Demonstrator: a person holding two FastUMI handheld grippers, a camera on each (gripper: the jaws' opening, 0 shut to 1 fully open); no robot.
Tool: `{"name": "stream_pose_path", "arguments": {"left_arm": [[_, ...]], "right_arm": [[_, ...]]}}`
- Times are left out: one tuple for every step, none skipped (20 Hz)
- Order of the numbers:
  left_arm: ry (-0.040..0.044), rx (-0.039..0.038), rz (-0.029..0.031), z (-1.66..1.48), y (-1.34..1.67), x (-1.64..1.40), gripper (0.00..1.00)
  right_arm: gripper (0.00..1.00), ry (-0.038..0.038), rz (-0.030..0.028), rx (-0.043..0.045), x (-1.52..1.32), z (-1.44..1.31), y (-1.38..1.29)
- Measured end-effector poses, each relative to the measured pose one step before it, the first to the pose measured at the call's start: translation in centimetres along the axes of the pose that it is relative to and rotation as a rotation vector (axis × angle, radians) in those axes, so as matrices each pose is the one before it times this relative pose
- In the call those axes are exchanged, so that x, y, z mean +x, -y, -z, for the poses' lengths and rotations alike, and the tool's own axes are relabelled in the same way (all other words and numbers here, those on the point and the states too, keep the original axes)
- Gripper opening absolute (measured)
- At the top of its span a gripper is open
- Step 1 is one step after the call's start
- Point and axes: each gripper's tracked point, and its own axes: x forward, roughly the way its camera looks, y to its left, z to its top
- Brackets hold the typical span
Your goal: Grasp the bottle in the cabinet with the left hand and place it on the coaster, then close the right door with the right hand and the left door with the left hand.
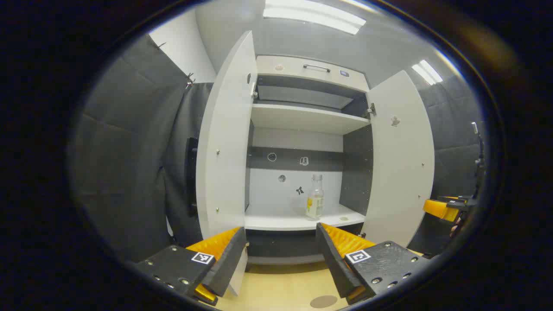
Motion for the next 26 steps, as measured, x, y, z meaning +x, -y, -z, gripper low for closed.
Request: {"name": "stream_pose_path", "arguments": {"left_arm": [[0.00234, 0.00081, -0.00135, -0.262, -0.116, -0.017, 1.0], [0.00317, 0.00327, -0.00221, -0.093, -0.117, -0.235, 0.94], [0.00315, 0.00306, -0.00248, -0.325, -0.094, -0.024, 0.94], [0.00181, 0.00189, -0.00149, -0.114, -0.174, -0.046, 0.94], [0.00415, -0.00088, -0.00125, -0.146, -0.159, -0.077, 0.94], [0.00415, -0.00463, 0.00052, -0.126, -0.098, 0.052, 0.94], [0.00121, -0.00824, 0.00156, 0.006, -0.034, 0.059, 1.0], [0.00034, -0.00951, 0.00181, -0.085, -0.031, 0.036, 1.0], [-0.00058, -0.00892, 0.00034, 0.12, -0.11, 0.064, 1.0], [-0.00011, -0.00734, -0.00042, -0.061, -0.112, 0.07, 1.0], [0.00005, -0.00513, -0.00075, 0.078, -0.115, 0.025, 1.0], [-0.00058, -0.00367, 0.00034, -0.04, -0.1, 0.0, 1.0], [-0.00152, -0.00149, 0.00083, -0.111, -0.117, -0.018, 1.0], [-0.00142, 0.00076, -0.00034, 0.27, -0.103, 0.055, 1.0], [-0.00144, 0.00123, -0.00057, 0.008, -0.1, 0.109, 1.0], [-0.00005, 0.00084, 0.00262, -0.097, 0.012, 0.105, 1.0], [0.00288, 0.00085, 0.00648, -0.157, 0.068, 0.013, 1.0], [0.00214, 0.00056, 0.01119, 0.047, 0.207, 0.059, 1.0], [0.00109, 0.00091, 0.01498, 0.013, 0.287, 0.232, 1.0], [-0.00142, -0.00114, 0.01765, -0.073, 0.385, 0.532, 0.89], [-0.00719, -0.00772, 0.01609, 0.13, 0.516, 0.537, 0.89], [-0.00004, -0.01285, 0.01809, 0.05, 0.56, 0.658, 0.88], [-0.00259, -0.01186, 0.02011, 0.062, 0.538, 0.913, 0.88], [-0.00448, -0.00572, 0.02014, 0.105, 0.578, 0.754, 0.88], [-0.00698, 0.00013, 0.02238, 0.021, 0.543, 0.836, 0.88], [-0.00591, 0.00932, 0.01989, 0.181, 0.468, 1.021, 0.89]], "right_arm": [[1.0, 0.0017, 0.00066, -0.00068, 0.089, 0.037, 0.063], [1.0, -0.00041, 0.00071, -0.00076, -0.013, 0.001, 0.03], [1.0, -0.00305, -0.00159, 0.00159, -0.024, 0.141, -0.063], [1.0, -0.00296, -0.00226, 0.00385, -0.016, 0.02, -0.15], [1.0, -0.00172, -0.00015, 0.00539, -0.03, 0.036, -0.057], [1.0, 0.0011, -0.00155, 0.00451, 0.011, -0.038, -0.055], [1.0, 0.00017, 0.00211, 0.00164, -0.031, -0.011, 0.063], [1.0, 0.0011, 0.00117, -0.00054, -0.064, -0.045, 0.036], [1.0, 0.00195, 0.001, -0.00271, 0.013, -0.023, -0.003], [1.0, 0.00255, 0.00258, -0.00378, -0.021, -0.064, 0.044], [1.0, 0.00179, 0.00282, -0.00288, 0.044, -0.012, 0.047], [1.0, -0.00039, 0.00189, -0.001, -0.01, -0.024, 0.0], [1.0, -0.00166, 0.00038, 0.00041, 0.006, 0.058, -0.188], [1.0, -0.00059, -0.00016, 0.00035, 0.003, -0.035, -0.099], [1.0, -0.00036, 0.00089, -0.00109, -0.002, 0.049, -0.052], [1.0, -0.00019, 0.00229, -0.00058, 0.031, -0.016, 0.017], [1.0, 0.0007, 0.00215, -0.00052, -0.01, -0.07, -0.07], [1.0, -0.00021, 0.00323, -0.00048, -0.003, -0.059, 0.001], [1.0, -0.00083, 0.00374, -0.00283, -0.091, 0.019, 0.103], [1.0, -0.00245, 0.00756, -0.00528, -0.078, -0.06, 0.148], [1.0, -0.00013, 0.01046, -0.00612, -0.068, -0.112, 0.37], [1.0, 0.00227, 0.01488, -0.00561, -0.184, -0.159, 0.497], [1.0, 0.00166, 0.01825, -0.00299, -0.294, -0.244, 0.619], [1.0, 0.00044, 0.01955, -0.00202, -0.179, -0.221, 0.666], [1.0, -0.00115, 0.02421, -0.00341, -0.115, -0.144, 0.705], [1.0, -0.00174, 0.02649, -0.00403, -0.241, -0.201, 0.859]]}}
